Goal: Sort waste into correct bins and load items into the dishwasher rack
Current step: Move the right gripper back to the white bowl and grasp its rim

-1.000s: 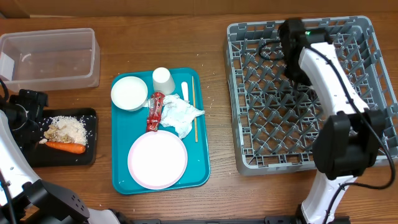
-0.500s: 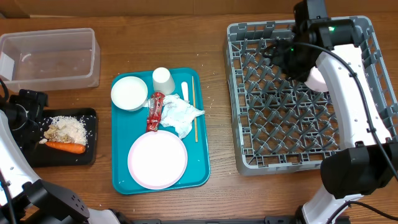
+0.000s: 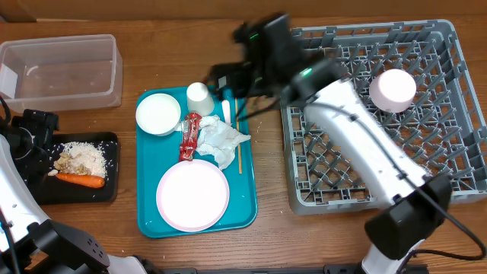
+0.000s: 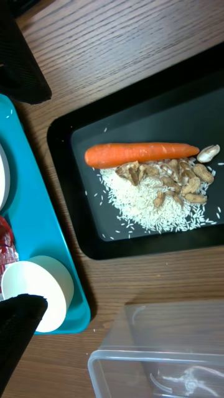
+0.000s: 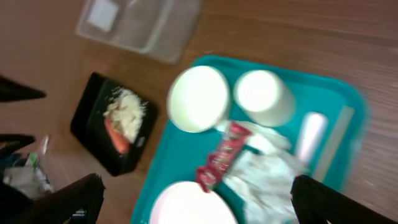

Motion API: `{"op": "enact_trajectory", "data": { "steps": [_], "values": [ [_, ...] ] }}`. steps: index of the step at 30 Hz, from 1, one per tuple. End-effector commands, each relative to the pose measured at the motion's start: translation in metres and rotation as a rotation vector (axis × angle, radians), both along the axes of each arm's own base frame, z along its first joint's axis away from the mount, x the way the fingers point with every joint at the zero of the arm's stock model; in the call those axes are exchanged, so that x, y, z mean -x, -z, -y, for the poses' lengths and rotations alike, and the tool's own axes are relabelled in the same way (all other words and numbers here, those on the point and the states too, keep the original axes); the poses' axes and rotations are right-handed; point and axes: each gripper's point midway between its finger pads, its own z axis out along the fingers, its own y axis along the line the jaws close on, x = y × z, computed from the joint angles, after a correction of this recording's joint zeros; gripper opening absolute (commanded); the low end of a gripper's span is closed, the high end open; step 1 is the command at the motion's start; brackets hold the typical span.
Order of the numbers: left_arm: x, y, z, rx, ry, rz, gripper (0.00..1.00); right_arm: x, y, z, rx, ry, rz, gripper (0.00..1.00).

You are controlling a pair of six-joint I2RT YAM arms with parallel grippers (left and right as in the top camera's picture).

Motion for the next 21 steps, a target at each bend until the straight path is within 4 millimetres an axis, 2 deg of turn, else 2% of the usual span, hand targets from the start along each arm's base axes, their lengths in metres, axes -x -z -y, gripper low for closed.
{"op": "enact_trajectory", "data": {
  "steps": [1, 6, 7, 8, 12, 16, 21],
  "values": [
    [0.001, 0.003, -0.001, -0.001, -0.011, -0.011, 1.00, 0.011, 0.014, -0.032, -0.002, -0.007, 0.006, 0.99],
    [0.001, 0.002, -0.001, -0.001, -0.011, -0.011, 1.00, 0.023, 0.037, -0.090, -0.048, -0.074, 0.027, 0.95],
    [0.001, 0.003, -0.001, -0.001, -0.011, -0.011, 1.00, 0.026, 0.042, -0.100, -0.061, -0.082, 0.023, 0.92],
    [0.001, 0.002, -0.001, -0.001, -0.011, -0.011, 1.00, 0.032, 0.053, -0.118, -0.078, -0.095, 0.011, 0.86],
    [0.001, 0.002, -0.001, -0.001, -0.011, -0.011, 1.00, 0.043, 0.079, -0.150, -0.085, -0.098, 0.002, 0.80],
    [0.001, 0.003, -0.001, -0.001, -0.011, -0.011, 1.00, 0.035, 0.110, -0.149, -0.010, 0.027, 0.000, 0.79],
    [0.001, 0.003, -0.001, -0.001, -0.011, -0.011, 1.00, 0.021, 0.137, -0.133, 0.041, 0.226, -0.068, 0.77]
  ]
}}
